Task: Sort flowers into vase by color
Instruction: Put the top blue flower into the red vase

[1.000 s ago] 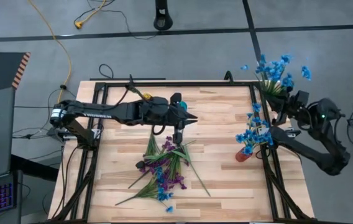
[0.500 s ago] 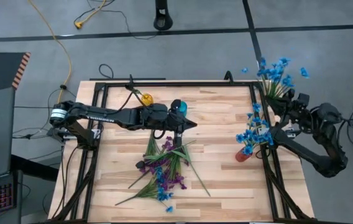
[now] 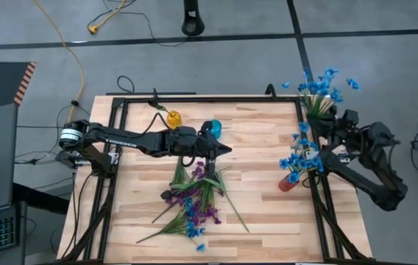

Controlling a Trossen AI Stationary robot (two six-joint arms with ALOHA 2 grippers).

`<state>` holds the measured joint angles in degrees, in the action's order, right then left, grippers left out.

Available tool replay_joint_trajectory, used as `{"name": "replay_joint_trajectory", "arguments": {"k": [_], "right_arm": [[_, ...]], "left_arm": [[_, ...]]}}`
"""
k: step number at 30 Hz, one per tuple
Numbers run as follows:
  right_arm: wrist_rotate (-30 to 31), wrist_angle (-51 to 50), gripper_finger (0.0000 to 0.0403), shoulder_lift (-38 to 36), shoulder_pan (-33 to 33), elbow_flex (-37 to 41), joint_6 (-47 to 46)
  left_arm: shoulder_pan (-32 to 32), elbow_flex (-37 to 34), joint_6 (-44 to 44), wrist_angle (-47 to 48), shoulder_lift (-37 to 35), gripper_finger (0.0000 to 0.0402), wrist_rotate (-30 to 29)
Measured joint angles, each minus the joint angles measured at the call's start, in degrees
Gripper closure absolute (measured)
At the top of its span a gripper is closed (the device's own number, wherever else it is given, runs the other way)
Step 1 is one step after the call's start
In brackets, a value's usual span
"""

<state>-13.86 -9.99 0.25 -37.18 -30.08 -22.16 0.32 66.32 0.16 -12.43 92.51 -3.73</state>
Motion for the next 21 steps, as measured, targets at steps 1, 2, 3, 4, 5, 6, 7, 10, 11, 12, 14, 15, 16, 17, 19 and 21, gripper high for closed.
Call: {"name": "replay_joint_trajectory", "arguments": {"k": [1,2,3,4,5,6,7,10,11,12,14,15,16,17,19,21], "right_arm": [[-0.8,2.1,0.0360,0.0,0.0,1.2,-0.6],[-1.6,4.2,0.0360,0.1,0.0,2.2,-0.8],[-2.2,6.2,0.0360,0.1,0.0,2.8,-0.9],[-2.6,7.6,0.0360,0.1,0.0,3.0,-1.0],[-2.7,8.6,0.0360,0.0,0.1,3.0,-1.0],[-2.8,9.1,0.0360,0.0,0.1,2.9,-1.0],[-3.1,9.1,0.0360,0.0,0.1,2.9,-1.0],[-4.2,7.0,0.0360,0.0,0.1,2.9,-1.7],[-4.2,6.3,0.0360,0.0,0.1,2.9,-1.8],[-4.2,5.6,0.0360,0.0,0.1,2.9,-1.8],[-4.2,4.2,0.0361,0.0,0.1,2.9,-2.1],[-4.2,3.5,0.0361,0.0,0.1,2.9,-3.0],[-4.2,2.9,0.0361,0.0,0.1,2.9,-4.2],[-4.2,2.3,0.0361,0.0,0.1,2.9,-5.0],[-4.2,1.3,0.0361,0.0,0.1,2.9,-6.2],[-4.2,-0.2,0.0361,0.0,0.1,2.9,-6.8]], "left_arm": [[0.0,0.0,0.0,-0.2,0.0,0.0401,0.0],[0.0,0.0,0.0,-0.5,0.0,0.0401,0.0],[0.0,0.0,0.0,-0.8,0.0,0.0401,0.0],[0.0,0.0,0.0,-0.9,0.0,0.0401,0.0],[0.0,0.0,0.0,-0.9,0.0,0.0401,0.0],[0.0,0.0,0.0,-0.8,0.0,0.0401,0.0],[0.0,0.0,0.0,-0.8,0.0,0.0401,0.0],[0.0,0.0,0.0,-0.9,0.0,0.0401,-0.1],[0.0,0.0,0.0,-0.8,0.0,0.0401,-0.1],[0.0,0.0,0.0,-0.8,0.0,0.0401,-0.1],[0.0,0.0,0.0,-0.8,0.0,0.0401,-0.1],[0.0,0.0,0.0,-0.8,0.0,0.0401,-0.1],[0.0,0.0,0.0,-0.8,0.0,0.0401,-0.1],[0.0,0.0,-0.3,-0.8,0.0,0.0401,-0.1],[0.0,0.0,-0.4,-0.8,0.0,0.0401,-0.1],[0.0,0.0,-0.4,-0.8,0.0,0.0401,-0.1]]}}
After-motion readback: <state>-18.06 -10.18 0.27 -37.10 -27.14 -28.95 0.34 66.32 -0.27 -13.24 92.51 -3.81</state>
